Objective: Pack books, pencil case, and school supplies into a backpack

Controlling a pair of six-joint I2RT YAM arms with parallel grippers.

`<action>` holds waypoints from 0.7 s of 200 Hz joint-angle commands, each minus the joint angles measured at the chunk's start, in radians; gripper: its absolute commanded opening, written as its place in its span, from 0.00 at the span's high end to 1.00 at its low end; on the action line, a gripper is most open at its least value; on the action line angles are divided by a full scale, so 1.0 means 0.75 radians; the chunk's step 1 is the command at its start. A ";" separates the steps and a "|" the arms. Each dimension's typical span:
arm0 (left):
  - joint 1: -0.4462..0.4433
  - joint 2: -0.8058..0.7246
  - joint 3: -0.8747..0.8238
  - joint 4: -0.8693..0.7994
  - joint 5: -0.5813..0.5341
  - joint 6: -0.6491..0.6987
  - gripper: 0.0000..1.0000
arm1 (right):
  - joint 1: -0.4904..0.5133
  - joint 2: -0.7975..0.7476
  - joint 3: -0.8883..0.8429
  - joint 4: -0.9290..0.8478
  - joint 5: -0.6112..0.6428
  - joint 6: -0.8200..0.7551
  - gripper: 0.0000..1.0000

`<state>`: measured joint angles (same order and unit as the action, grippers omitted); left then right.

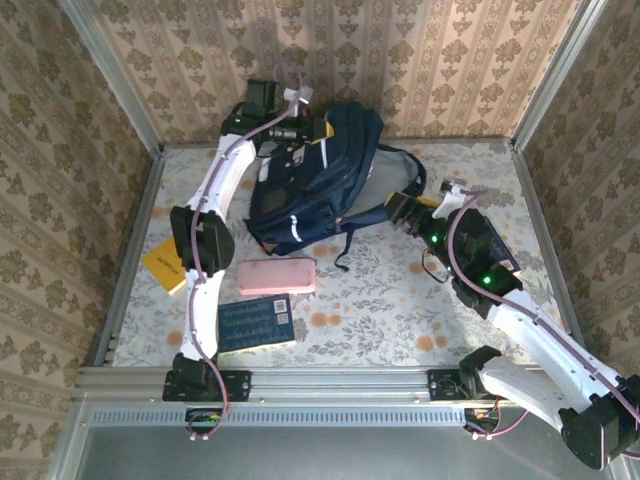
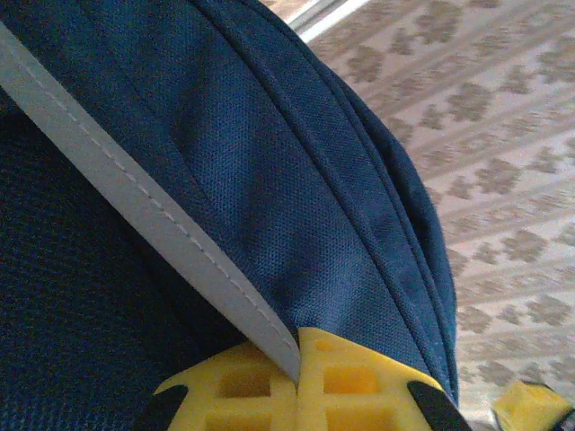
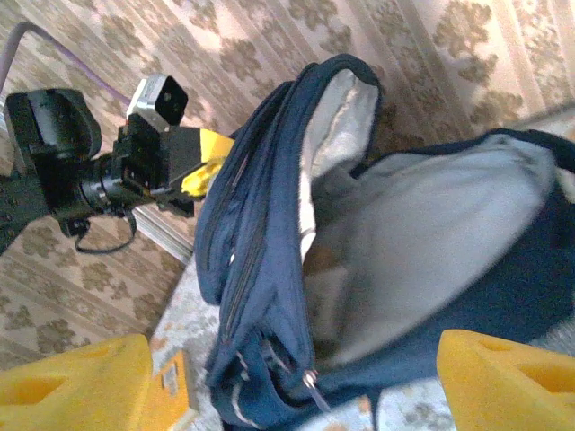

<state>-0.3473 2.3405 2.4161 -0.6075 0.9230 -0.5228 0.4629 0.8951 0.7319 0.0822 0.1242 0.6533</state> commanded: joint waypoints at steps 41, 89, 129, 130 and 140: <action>-0.075 -0.003 0.023 -0.227 -0.248 0.088 0.57 | 0.009 -0.096 -0.055 -0.202 -0.007 -0.135 0.17; -0.002 -0.658 -0.950 0.088 -0.537 -0.084 0.45 | 0.059 0.047 0.014 -0.231 -0.244 -0.238 0.20; 0.199 -1.067 -1.725 0.264 -0.643 -0.407 0.43 | 0.266 0.450 0.234 -0.313 -0.347 -0.410 0.19; 0.205 -1.072 -1.737 0.263 -0.645 -0.410 0.43 | 0.269 0.465 0.239 -0.313 -0.350 -0.412 0.19; 0.236 -1.123 -1.849 0.246 -0.666 -0.422 0.42 | 0.289 0.588 0.300 -0.314 -0.394 -0.432 0.19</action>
<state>-0.2153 1.5475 1.2259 -0.4534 0.5190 -0.7059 0.6273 1.1702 0.8490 -0.1112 -0.0704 0.4301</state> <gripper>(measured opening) 0.574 0.807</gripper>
